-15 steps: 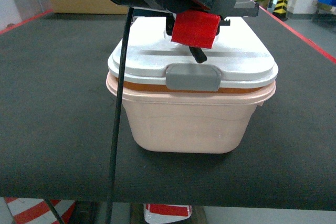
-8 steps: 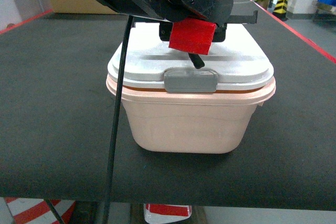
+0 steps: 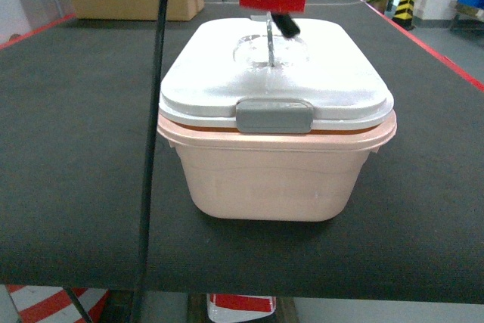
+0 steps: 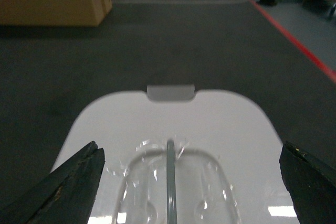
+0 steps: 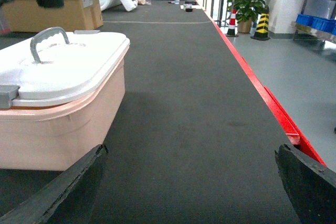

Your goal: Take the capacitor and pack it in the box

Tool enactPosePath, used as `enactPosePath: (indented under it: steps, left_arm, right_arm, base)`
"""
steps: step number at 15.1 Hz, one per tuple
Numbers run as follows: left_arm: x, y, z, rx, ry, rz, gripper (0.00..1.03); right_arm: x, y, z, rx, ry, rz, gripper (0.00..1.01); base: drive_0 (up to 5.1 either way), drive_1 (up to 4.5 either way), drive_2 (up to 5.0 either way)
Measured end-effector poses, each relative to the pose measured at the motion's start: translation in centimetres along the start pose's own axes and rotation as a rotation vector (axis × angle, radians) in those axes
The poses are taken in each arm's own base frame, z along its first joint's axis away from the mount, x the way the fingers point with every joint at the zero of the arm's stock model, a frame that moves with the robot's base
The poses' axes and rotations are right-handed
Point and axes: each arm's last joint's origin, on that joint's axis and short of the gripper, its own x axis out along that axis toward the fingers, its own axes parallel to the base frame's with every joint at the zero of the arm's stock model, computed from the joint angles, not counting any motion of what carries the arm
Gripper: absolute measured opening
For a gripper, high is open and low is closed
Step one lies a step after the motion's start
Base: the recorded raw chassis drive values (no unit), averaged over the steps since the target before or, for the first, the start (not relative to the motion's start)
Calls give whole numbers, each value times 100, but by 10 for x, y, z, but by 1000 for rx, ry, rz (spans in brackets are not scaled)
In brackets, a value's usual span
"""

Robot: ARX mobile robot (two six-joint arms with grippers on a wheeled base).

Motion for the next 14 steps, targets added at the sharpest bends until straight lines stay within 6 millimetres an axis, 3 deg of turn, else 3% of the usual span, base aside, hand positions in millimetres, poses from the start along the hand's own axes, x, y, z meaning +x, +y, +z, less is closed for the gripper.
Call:
enactPosePath:
  steps: [3, 6, 8, 12, 14]
  left_arm:
    - [-27, 12, 53, -43, -169, 4, 98]
    - [-60, 32, 80, -52, -266, 19, 98]
    - [-73, 43, 83, -61, -275, 32, 98]
    - [-71, 46, 80, -38, -233, 43, 95]
    - [-99, 95, 46, 8, -164, 44, 68]
  right_arm:
    - [0, 0, 0, 0, 0, 0, 98]
    - [0, 0, 0, 0, 0, 0, 98]
    - [0, 0, 0, 0, 0, 0, 98]
    - [0, 0, 0, 0, 0, 0, 98]
    - [0, 0, 0, 0, 0, 0, 98]
  base:
    - [0, 0, 0]
    - [0, 0, 0]
    - [0, 0, 0]
    - [0, 0, 0]
    - [0, 0, 0]
